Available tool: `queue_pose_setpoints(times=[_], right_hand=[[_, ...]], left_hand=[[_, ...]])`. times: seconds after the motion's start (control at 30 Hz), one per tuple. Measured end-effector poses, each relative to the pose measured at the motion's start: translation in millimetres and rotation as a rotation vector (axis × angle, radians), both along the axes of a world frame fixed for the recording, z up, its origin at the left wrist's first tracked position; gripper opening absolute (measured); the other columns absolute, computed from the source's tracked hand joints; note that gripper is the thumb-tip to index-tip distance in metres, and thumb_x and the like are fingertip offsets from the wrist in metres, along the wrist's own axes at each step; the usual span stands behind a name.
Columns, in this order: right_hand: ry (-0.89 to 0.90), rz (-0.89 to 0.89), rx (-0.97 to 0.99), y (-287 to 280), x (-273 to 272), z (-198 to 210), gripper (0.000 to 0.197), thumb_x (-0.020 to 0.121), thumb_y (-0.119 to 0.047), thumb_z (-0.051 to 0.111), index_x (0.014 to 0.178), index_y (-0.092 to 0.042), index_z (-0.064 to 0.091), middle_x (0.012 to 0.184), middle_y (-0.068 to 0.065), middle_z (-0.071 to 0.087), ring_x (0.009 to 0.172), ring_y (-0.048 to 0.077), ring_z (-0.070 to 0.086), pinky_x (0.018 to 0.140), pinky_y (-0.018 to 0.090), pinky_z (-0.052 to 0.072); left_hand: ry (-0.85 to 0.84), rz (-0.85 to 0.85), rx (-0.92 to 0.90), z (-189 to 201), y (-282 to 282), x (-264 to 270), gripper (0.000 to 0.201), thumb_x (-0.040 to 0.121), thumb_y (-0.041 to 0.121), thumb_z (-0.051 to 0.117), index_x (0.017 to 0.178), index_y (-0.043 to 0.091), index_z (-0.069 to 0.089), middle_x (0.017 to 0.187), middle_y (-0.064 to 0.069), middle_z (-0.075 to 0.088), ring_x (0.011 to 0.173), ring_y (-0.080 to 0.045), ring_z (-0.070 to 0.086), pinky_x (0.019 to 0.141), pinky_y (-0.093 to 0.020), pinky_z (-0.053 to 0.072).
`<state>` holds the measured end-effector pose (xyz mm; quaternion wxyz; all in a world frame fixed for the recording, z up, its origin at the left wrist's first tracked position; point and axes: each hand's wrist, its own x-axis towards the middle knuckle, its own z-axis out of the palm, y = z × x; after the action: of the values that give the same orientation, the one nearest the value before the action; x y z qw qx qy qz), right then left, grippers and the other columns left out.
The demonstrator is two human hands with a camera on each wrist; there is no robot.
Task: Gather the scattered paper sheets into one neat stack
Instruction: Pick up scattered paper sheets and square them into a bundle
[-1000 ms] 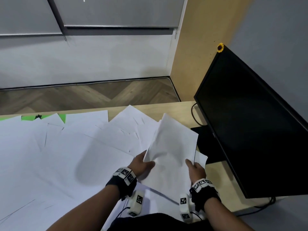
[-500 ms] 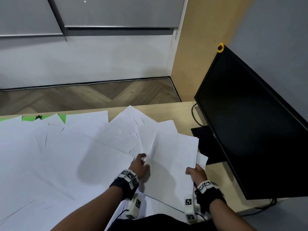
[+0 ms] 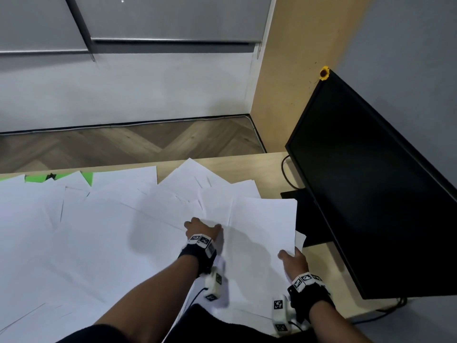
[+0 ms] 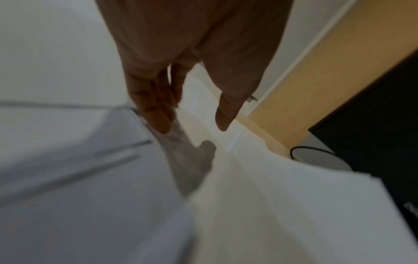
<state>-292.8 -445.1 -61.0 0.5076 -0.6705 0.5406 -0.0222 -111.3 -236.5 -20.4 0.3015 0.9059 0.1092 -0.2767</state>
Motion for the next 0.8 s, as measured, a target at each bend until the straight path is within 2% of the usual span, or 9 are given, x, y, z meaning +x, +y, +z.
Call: queue_pose_setpoints(times=[0.07, 0.17, 0.23, 0.33, 0.4, 0.47, 0.53, 0.6, 0.8], right_hand=[[0.007, 0.0, 0.013, 0.0, 0.6, 0.7, 0.016, 0.077, -0.012, 0.066, 0.093, -0.013, 0.069, 0.089, 0.003, 0.072, 0.086, 0.028, 0.065, 0.077, 0.03, 0.048], [0.001, 0.015, 0.044, -1.2, 1.4, 5.1, 0.014, 0.079, -0.007, 0.064, 0.092, -0.01, 0.069, 0.085, 0.002, 0.07, 0.084, 0.026, 0.064, 0.075, 0.028, 0.045], [0.004, 0.025, 0.061, -2.2, 2.2, 9.7, 0.013, 0.08, -0.004, 0.064, 0.092, -0.007, 0.068, 0.082, 0.002, 0.068, 0.081, 0.024, 0.061, 0.071, 0.026, 0.043], [0.016, 0.032, 0.073, -3.6, 3.5, 14.5, 0.011, 0.08, -0.003, 0.065, 0.09, -0.004, 0.069, 0.083, 0.004, 0.068, 0.084, 0.023, 0.06, 0.072, 0.026, 0.041], [0.027, 0.023, 0.079, -2.3, 2.4, 18.1, 0.008, 0.08, -0.004, 0.065, 0.087, -0.004, 0.068, 0.081, 0.003, 0.066, 0.082, 0.023, 0.059, 0.073, 0.026, 0.04], [0.034, -0.016, 0.069, 0.5, -0.8, 21.4, 0.008, 0.076, -0.01, 0.066, 0.083, -0.007, 0.068, 0.076, 0.001, 0.066, 0.079, 0.025, 0.059, 0.07, 0.027, 0.041], [0.039, -0.086, 0.028, 2.7, -5.6, 21.3, 0.024, 0.064, -0.027, 0.064, 0.082, -0.012, 0.069, 0.075, 0.0, 0.069, 0.077, 0.027, 0.063, 0.069, 0.029, 0.047], [0.059, -0.128, -0.036, -0.8, -11.5, 12.9, 0.041, 0.057, -0.038, 0.057, 0.09, -0.016, 0.069, 0.083, 0.001, 0.072, 0.081, 0.03, 0.066, 0.076, 0.033, 0.053], [0.118, -0.112, -0.035, -3.8, -10.0, 14.1, 0.047, 0.058, -0.04, 0.055, 0.095, -0.016, 0.069, 0.093, 0.005, 0.072, 0.087, 0.032, 0.065, 0.083, 0.036, 0.053]], left_hand=[[0.018, 0.052, 0.036, 0.8, -10.7, -2.6, 0.08, 0.073, 0.047, 0.078, 0.129, 0.005, 0.04, 0.13, -0.014, 0.036, 0.116, -0.036, 0.053, 0.093, -0.041, 0.045], [0.038, 0.067, 0.028, -2.6, -19.5, -7.1, 0.071, 0.07, 0.031, 0.077, 0.121, 0.006, 0.035, 0.128, -0.014, 0.034, 0.113, -0.037, 0.054, 0.089, -0.041, 0.048], [0.062, 0.073, -0.014, -6.6, -19.2, -7.5, 0.068, 0.067, 0.024, 0.075, 0.117, 0.009, 0.031, 0.125, -0.014, 0.04, 0.11, -0.036, 0.057, 0.085, -0.039, 0.049], [0.1, 0.046, -0.06, -12.3, -18.1, -2.8, 0.071, 0.067, 0.029, 0.076, 0.122, 0.01, 0.036, 0.123, -0.012, 0.05, 0.111, -0.033, 0.058, 0.087, -0.037, 0.051], [0.07, -0.005, 0.007, -15.9, -18.3, -1.0, 0.069, 0.07, 0.035, 0.074, 0.125, 0.008, 0.043, 0.126, -0.012, 0.044, 0.119, -0.032, 0.051, 0.094, -0.039, 0.049], [-0.021, -0.01, 0.072, -15.7, -19.9, -2.0, 0.07, 0.071, 0.04, 0.075, 0.123, 0.006, 0.044, 0.126, -0.011, 0.037, 0.12, -0.033, 0.042, 0.09, -0.042, 0.047], [-0.079, 0.012, 0.105, -11.2, -21.6, -4.3, 0.073, 0.068, 0.043, 0.078, 0.12, 0.006, 0.042, 0.124, -0.011, 0.035, 0.117, -0.032, 0.039, 0.085, -0.043, 0.048], [-0.08, 0.003, 0.139, -7.5, -23.1, -5.3, 0.076, 0.067, 0.045, 0.08, 0.119, 0.006, 0.04, 0.124, -0.011, 0.035, 0.117, -0.032, 0.039, 0.084, -0.043, 0.049], [-0.032, 0.009, 0.138, -6.3, -22.9, 2.0, 0.086, 0.064, 0.039, 0.087, 0.124, 0.004, 0.037, 0.129, -0.012, 0.036, 0.122, -0.033, 0.042, 0.091, -0.042, 0.048]])
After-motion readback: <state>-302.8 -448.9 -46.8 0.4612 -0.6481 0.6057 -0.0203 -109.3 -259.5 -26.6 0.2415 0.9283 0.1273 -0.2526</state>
